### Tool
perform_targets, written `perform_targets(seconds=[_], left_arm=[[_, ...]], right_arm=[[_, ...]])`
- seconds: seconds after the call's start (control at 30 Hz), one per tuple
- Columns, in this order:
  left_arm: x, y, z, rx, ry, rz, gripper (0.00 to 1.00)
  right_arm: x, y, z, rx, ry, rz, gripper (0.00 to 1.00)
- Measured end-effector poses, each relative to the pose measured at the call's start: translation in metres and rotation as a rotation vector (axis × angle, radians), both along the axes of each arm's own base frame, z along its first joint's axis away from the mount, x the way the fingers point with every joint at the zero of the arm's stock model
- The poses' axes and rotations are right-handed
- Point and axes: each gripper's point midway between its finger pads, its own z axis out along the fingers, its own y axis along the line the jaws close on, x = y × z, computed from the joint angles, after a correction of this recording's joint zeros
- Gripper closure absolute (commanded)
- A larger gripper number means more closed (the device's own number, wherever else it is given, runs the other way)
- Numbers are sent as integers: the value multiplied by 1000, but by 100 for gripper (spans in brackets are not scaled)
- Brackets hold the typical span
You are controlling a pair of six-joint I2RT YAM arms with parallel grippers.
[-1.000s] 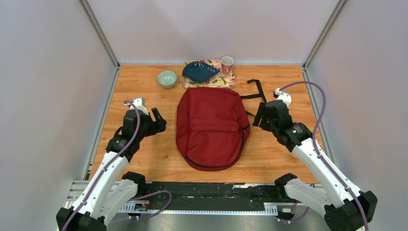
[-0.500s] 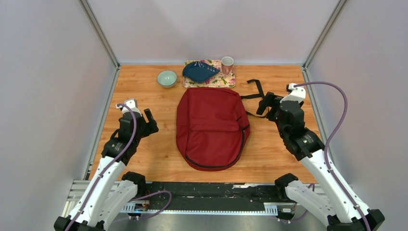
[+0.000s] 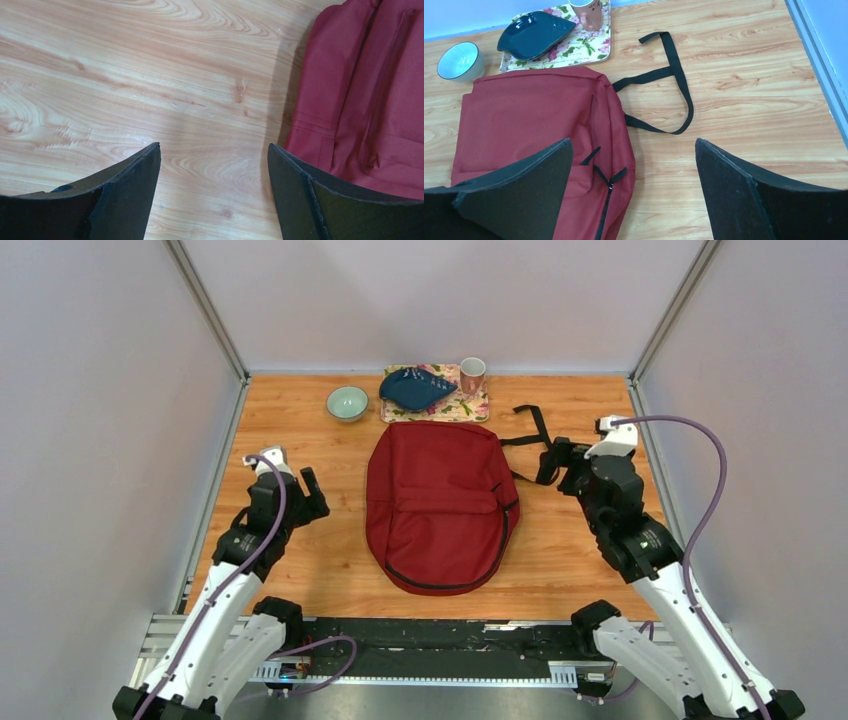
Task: Pack the student bag
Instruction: Reset both arms
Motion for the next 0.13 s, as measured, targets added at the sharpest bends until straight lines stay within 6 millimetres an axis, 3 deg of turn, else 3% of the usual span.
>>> perform_targets(seconds=[0.13], left_arm=[[0,-1,-3,3,17,-5,14]], right_arm=[[-2,2,2,5,-5,14,4]])
